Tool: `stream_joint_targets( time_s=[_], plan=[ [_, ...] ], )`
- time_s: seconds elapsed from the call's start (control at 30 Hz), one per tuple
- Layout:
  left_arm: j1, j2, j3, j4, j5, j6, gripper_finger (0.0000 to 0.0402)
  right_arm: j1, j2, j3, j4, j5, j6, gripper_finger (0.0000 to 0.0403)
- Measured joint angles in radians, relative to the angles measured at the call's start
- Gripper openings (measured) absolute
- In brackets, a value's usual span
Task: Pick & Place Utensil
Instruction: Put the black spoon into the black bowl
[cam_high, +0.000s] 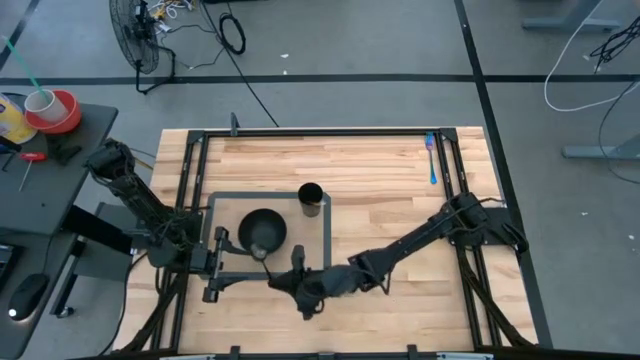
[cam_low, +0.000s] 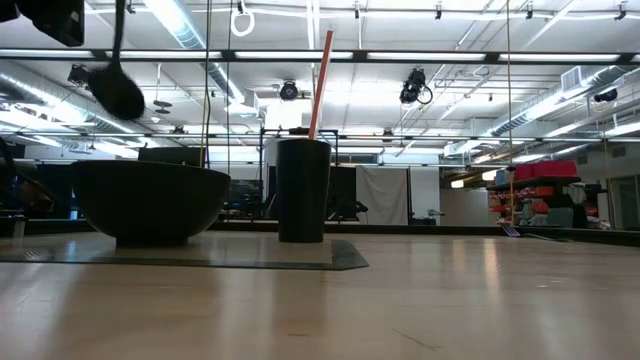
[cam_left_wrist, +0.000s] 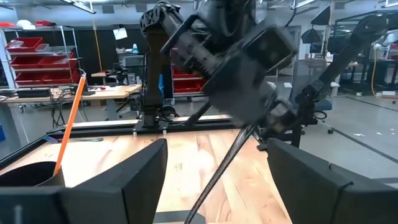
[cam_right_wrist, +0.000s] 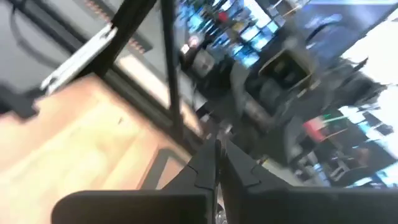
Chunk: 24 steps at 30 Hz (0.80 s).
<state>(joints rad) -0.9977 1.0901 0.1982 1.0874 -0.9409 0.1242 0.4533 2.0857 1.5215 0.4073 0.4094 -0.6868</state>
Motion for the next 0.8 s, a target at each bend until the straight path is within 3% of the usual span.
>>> stream_joint_targets(
  time_s=[0.13, 0.33, 0.8],
  plan=[
    [0.001, 0.000, 0.000, 0.000, -0.002, 0.000, 0.0276, -0.045, 0.001, 0.000, -0.080, -0.070, 0.011, 0.0009],
    [0.002, 0.000, 0.000, 0.000, -0.002, 0.000, 0.0275, -0.107, 0.051, -0.001, -0.065, -0.159, -0.057, 0.0009],
    [0.002, 0.000, 0.000, 0.002, -0.008, -0.007, 0.0275, -0.167, 0.083, -0.001, -0.086, -0.186, -0.049, 0.0010]
  ],
)
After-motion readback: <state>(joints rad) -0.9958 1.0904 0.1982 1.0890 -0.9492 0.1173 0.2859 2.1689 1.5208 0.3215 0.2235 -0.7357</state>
